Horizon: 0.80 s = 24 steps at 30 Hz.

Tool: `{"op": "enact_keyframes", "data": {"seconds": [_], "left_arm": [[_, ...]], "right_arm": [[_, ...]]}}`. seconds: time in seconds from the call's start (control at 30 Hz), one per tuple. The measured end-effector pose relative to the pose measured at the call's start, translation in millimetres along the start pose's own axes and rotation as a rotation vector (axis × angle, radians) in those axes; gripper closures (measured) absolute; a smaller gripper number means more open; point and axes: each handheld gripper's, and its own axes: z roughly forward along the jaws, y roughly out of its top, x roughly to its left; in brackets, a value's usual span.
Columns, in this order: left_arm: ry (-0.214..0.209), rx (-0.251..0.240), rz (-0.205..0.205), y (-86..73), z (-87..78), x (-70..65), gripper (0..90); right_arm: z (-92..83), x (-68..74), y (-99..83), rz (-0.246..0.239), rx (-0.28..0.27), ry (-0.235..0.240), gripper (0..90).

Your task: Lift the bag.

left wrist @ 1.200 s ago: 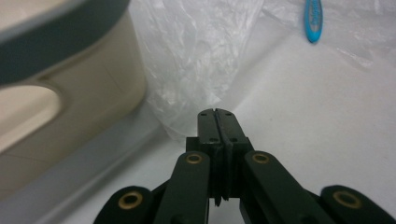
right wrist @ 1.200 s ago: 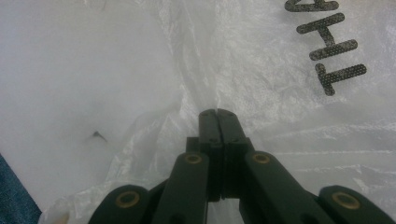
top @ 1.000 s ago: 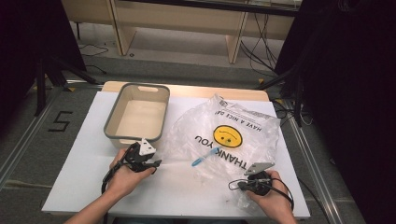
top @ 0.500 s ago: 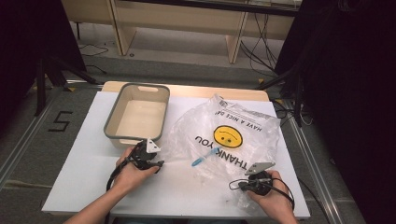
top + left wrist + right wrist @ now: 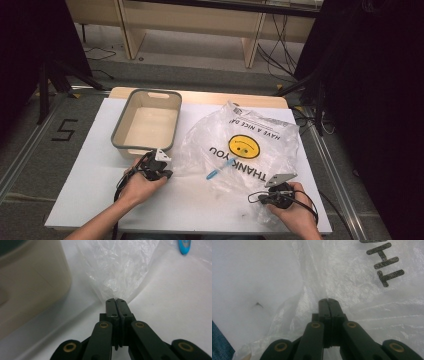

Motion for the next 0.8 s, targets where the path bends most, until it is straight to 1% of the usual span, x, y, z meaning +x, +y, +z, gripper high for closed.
{"op": "enact_keyframes", "data": {"seconds": [0.03, 0.1, 0.17, 0.2, 0.3, 0.33, 0.37, 0.4, 0.47, 0.5, 0.57, 0.6, 0.63, 0.7, 0.73, 0.77, 0.8], "left_arm": [[-0.003, 0.005, 0.011, -0.5, -2.2, -1.5, 89.5], [-0.015, 0.005, 0.013, -1.8, -7.2, -5.9, 89.5], [-0.031, 0.012, 0.024, -4.3, -14.2, -11.8, 89.5], [-0.043, 0.017, 0.026, -5.9, -17.6, -15.9, 89.5], [-0.082, 0.025, 0.062, -10.0, -26.2, -30.4, 89.5], [-0.092, 0.028, 0.075, -11.1, -28.4, -35.6, 89.5], [-0.105, 0.031, 0.084, -12.2, -30.4, -41.1, 89.5], [-0.120, 0.033, 0.098, -13.5, -32.8, -47.3, 89.5], [-0.146, 0.028, 0.111, -14.6, -35.2, -54.6, 89.5], [-0.159, 0.018, 0.117, -14.2, -36.4, -58.5, 89.4], [-0.162, 0.006, 0.130, -12.0, -37.1, -62.1, 89.4], [-0.162, -0.007, 0.138, -10.1, -37.1, -63.3, 89.4], [-0.162, -0.015, 0.139, -8.7, -37.2, -64.0, 89.4], [-0.158, -0.028, 0.144, -6.5, -37.3, -64.2, 89.4], [-0.159, -0.036, 0.145, -5.5, -37.5, -64.5, 89.4], [-0.160, -0.047, 0.146, -4.4, -37.9, -64.9, 89.4], [-0.159, -0.054, 0.150, -3.1, -38.6, -65.8, 89.4]], "right_arm": [[-0.7, -1.4, -0.8, 0.003, -0.003, -0.005, 90.0], [-2.5, -4.5, -2.6, 0.016, -0.008, -0.018, 90.0], [-2.9, -6.0, -3.2, 0.012, -0.011, -0.025, 90.0], [-3.6, -7.4, -3.5, 0.012, -0.017, -0.034, 90.0], [-5.3, -13.1, -3.3, 0.011, -0.032, -0.067, 90.0], [-5.3, -16.9, -2.8, 0.019, -0.043, -0.090, 90.0], [-5.3, -16.9, -2.8, 0.019, -0.043, -0.090, 90.0], [-5.0, -22.0, -1.3, 0.024, -0.063, -0.121, 90.0], [-4.8, -23.8, -0.8, 0.027, -0.070, -0.128, 90.0], [-1.9, -28.5, 0.6, 0.036, -0.079, -0.147, 90.0], [-0.7, -29.5, 1.1, 0.037, -0.078, -0.153, 90.0], [0.0, -30.2, 2.4, 0.033, -0.073, -0.160, 87.6], [0.0, -28.4, 4.5, 0.028, -0.083, -0.181, 81.6], [-3.0, -22.7, 9.7, 0.010, -0.110, -0.207, 71.9], [-6.8, -15.1, 15.9, -0.021, -0.157, -0.229, 61.9], [-6.8, -15.1, 15.9, -0.021, -0.157, -0.229, 61.9], [-9.0, -10.1, 20.2, -0.050, -0.191, -0.227, 56.7]]}}
